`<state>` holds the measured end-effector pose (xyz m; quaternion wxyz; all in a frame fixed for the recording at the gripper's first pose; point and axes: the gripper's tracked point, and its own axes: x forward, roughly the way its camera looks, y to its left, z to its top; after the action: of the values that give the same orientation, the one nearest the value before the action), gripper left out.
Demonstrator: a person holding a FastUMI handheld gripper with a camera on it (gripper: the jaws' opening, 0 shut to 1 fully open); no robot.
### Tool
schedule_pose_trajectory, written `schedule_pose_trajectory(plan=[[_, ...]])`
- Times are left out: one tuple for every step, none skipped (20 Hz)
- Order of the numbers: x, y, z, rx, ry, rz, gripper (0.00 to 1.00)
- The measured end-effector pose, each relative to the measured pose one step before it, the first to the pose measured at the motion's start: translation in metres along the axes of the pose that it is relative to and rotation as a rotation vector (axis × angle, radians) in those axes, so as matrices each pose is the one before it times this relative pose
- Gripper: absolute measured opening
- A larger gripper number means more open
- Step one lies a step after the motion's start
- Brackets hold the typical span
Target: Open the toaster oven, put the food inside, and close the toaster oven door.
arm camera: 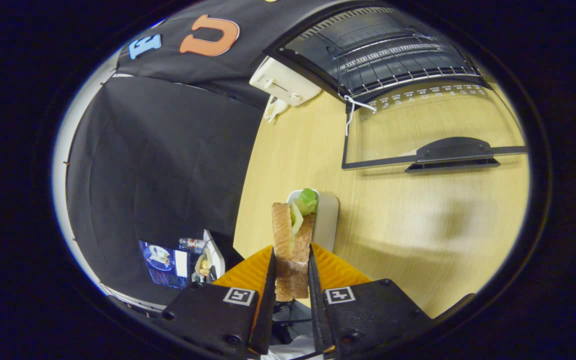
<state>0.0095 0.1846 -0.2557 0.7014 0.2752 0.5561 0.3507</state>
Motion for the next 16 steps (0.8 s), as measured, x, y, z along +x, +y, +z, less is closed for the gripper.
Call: schedule_pose_trajectory(plan=[[-0.0032, 0.00293, 0.00285, -0.00355, -0.01406, 0.01566, 0.38], [-0.0044, 0.00504, 0.00306, -0.0031, -0.01585, 0.02742, 0.37], [-0.00403, 0.00436, 0.0039, 0.00249, -0.01728, 0.02988, 0.37], [-0.00427, 0.00545, 0.00317, -0.00386, -0.01898, 0.0392, 0.37], [-0.00301, 0.00764, 0.00554, -0.01085, -0.02267, 0.04943, 0.37], [-0.00582, 0.00755, 0.00535, -0.01258, -0.02852, 0.04919, 0.37], [-0.00451, 0.00378, 0.0059, -0.01178, -0.02965, 0.02905, 0.36], [-0.0048, 0.00187, 0.00657, -0.01547, -0.03756, 0.01811, 0.36], [-0.0026, -0.00072, 0.00834, -0.01611, -0.03957, 0.00426, 0.36], [-0.00363, -0.00045, 0.00615, -0.02337, -0.03671, 0.00037, 0.36], [-0.00349, -0.00104, 0.00862, -0.03409, -0.05051, -0.00028, 0.36], [-0.00161, -0.00121, 0.00875, -0.0298, -0.04501, 0.00303, 0.36], [-0.00279, 0.00029, 0.01015, -0.02562, -0.06012, 0.00534, 0.36], [-0.00138, -0.00075, 0.00994, -0.01093, -0.05275, -0.00054, 0.36], [-0.00173, -0.00211, 0.01122, -0.00428, -0.05429, -0.00762, 0.36], [-0.00235, -0.0052, 0.00993, 0.00469, -0.05077, -0.01755, 0.36]])
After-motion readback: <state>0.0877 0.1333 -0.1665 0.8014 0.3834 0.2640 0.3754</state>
